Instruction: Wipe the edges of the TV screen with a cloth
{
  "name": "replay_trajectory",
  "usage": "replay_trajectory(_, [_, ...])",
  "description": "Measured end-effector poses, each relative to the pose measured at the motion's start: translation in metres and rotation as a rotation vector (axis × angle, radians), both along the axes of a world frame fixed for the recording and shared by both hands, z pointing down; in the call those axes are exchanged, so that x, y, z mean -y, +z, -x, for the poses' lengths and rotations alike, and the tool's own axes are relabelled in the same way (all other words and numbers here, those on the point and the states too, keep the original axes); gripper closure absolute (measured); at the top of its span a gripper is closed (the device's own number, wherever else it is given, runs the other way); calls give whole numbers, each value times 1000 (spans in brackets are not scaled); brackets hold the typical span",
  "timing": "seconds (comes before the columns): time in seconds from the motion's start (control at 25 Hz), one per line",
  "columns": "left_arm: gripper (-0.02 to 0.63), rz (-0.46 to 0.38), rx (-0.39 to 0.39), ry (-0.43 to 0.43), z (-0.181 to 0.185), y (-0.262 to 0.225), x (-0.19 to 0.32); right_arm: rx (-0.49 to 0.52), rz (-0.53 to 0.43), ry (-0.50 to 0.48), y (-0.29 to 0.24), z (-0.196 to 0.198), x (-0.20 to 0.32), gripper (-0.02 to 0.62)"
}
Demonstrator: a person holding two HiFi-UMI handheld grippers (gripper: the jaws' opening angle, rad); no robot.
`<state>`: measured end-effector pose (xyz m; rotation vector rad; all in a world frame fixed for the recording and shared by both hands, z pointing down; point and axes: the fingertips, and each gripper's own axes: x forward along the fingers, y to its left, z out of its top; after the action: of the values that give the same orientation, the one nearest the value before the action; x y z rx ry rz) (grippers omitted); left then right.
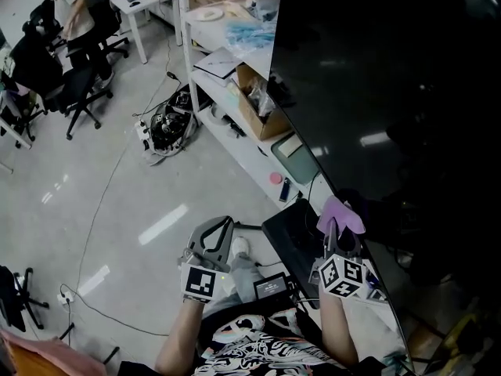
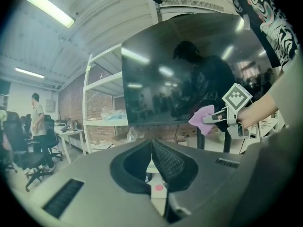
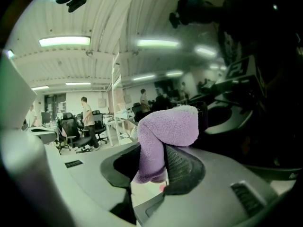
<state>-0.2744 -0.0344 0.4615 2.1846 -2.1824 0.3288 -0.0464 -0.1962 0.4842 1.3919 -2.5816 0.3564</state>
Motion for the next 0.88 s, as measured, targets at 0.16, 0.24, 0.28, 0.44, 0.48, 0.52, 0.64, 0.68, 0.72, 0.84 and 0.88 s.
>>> replay_trajectory(0.16, [589,0,10,-4,8,-2,5,15,6,-3,0,9,4,446])
replay_trajectory(0.24, [589,-2,15,3,10,-4,12,23,8,-2,0,13,7,446])
replay_trajectory(0.28, [589,-4,19,8,12,-5,15,25,9,-1,-1,15,8,446])
replay_trajectory(0.44, [589,-38,38,27,22,-10,27,29,7,-2,-1,30,13,446])
replay_trajectory(0.48, [589,-30,35,29,24,-9,30,29,8,-3,-1,34,14,446])
replay_trajectory(0.52, [589,-17,27,30,26,-8,32,29,11,-4,-1,37,15,446])
replay_trajectory(0.64, [589,-7,15,41,29,-7,38,28,13,-1,-3,42,16,446])
replay_trajectory(0.68, [589,-20,17,45,31,-9,40,28,11,0,-3,44,16,446])
replay_trajectory(0.72, [589,-42,21,48,33,-11,42,26,8,-1,-4,48,16,448])
replay_trajectory(0.84, [589,-43,22,44,45,-8,50,24,3,-9,-3,63,24,446])
replay_trajectory(0.88, [589,-21,13,38,48,-5,52,23,4,-11,-2,67,26,446])
